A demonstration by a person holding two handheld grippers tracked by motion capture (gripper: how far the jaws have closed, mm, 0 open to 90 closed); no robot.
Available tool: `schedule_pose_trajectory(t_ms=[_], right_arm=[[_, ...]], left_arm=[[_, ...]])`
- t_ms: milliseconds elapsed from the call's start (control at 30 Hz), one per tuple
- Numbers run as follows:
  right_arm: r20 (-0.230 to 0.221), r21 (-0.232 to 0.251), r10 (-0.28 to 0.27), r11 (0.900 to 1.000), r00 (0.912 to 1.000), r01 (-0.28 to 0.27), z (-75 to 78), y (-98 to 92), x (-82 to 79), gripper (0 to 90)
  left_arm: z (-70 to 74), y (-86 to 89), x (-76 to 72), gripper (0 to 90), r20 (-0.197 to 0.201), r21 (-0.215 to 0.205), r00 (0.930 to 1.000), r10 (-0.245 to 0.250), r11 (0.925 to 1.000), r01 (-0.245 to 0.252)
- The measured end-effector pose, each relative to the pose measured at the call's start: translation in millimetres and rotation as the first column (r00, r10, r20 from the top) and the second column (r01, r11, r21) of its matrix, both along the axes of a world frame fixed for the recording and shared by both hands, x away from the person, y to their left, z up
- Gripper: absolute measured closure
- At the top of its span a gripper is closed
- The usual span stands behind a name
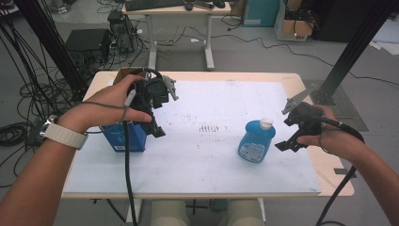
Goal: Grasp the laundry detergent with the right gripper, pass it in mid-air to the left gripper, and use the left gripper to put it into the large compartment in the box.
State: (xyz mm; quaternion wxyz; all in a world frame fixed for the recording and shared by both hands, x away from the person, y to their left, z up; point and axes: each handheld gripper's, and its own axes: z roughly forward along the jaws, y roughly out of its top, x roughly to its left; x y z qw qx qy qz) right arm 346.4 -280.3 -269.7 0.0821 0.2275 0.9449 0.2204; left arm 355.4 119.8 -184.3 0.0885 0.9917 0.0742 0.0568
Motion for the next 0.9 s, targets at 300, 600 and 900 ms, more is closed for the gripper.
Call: schedule_pose_trajectory(t_ms=[300, 600, 900], right_arm=[[0.023, 0.020, 0.004, 1.000, 0.9997, -0.004, -4.9, 1.3, -0.5, 4.1], [0.032, 0.036, -0.003, 0.999, 0.9995, 0.002, -8.5, 0.7, -1.0, 4.1], [0.045, 0.026, -0.001, 1.000, 0.9990, 0.000, -7.9, -1.7, -1.5, 4.0]], left_arm=[[0.0, 2.0, -0.4, 9.6, 0.002, 0.000, 1.0000, 0.002, 1.0000, -0.002], [-0.5, 2.1, -0.5, 9.6, 0.002, -0.004, 1.0000, 0.002, 1.0000, -0.002], [0.0, 1.6, -0.3, 9.6, 0.000, -0.005, 1.0000, 0.005, 1.0000, -0.005]])
